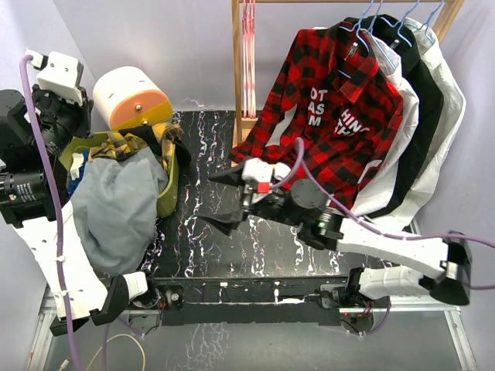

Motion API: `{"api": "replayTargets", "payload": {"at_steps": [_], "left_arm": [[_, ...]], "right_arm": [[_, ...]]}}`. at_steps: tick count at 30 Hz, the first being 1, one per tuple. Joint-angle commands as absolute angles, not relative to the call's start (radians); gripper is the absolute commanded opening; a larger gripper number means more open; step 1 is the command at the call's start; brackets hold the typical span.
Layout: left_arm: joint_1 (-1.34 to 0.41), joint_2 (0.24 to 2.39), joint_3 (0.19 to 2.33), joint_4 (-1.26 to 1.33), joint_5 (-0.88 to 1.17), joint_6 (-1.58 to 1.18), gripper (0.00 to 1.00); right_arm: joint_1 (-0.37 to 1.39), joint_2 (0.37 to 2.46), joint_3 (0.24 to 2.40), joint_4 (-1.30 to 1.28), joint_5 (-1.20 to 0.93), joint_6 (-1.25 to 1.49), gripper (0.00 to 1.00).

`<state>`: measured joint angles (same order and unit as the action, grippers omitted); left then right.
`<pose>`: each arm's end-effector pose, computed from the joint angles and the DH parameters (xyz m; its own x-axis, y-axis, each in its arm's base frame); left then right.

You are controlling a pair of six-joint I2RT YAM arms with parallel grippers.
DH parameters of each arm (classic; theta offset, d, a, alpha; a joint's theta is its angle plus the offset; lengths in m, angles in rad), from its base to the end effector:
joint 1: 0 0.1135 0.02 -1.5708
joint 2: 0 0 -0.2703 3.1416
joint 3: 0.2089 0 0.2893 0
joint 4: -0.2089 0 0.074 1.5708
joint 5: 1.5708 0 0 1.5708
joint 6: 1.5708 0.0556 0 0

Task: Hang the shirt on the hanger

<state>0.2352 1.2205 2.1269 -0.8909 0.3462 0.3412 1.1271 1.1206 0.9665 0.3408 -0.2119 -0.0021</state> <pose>0.1802 0.0238 0.6291 0.0513 0.3360 -0.9405 0.0993 0.9353 0.3395 0.1257 0.2917 0.3965 0.0817 0.1672 -0.9825 -0.9715 0.2334 -0.0411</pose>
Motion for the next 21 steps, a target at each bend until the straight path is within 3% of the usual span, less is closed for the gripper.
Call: {"api": "replayTargets", "payload": {"at_steps": [1, 2, 7, 10, 13, 16, 21], "left_arm": [[0.251, 1.196, 2.093, -0.884, 0.371, 0.327, 0.12], [0.252, 1.198, 2.075, -0.907, 0.371, 0.345, 0.15], [0.252, 1.312, 1.986, -1.419, 0.491, 0.661, 0.7], [0.249, 1.179, 1.71, -1.436, 0.442, 0.76, 0.95], [0.243, 1.064, 1.593, -1.434, 0.435, 0.827, 0.97], [0.242, 1.079, 1.529, -1.422, 0.421, 0.841, 0.97], [0.243, 1.133, 1.416, -1.15, 0.348, 0.701, 0.97]], "right_arm": [[1.154, 1.303, 1.057, 0.545, -0.045, -0.268, 0.95], [1.154, 1.33, 1.065, 0.559, -0.052, -0.285, 0.95], [1.153, 1.341, 0.986, 0.609, -0.041, -0.248, 0.97], [1.154, 1.271, 0.876, 0.59, -0.043, -0.201, 0.97], [1.154, 1.209, 0.789, 0.552, -0.02, -0.161, 0.97], [1.154, 1.165, 0.727, 0.542, 0.008, -0.106, 0.97], [1.154, 1.141, 0.67, 0.554, 0.021, -0.006, 0.96]]}}
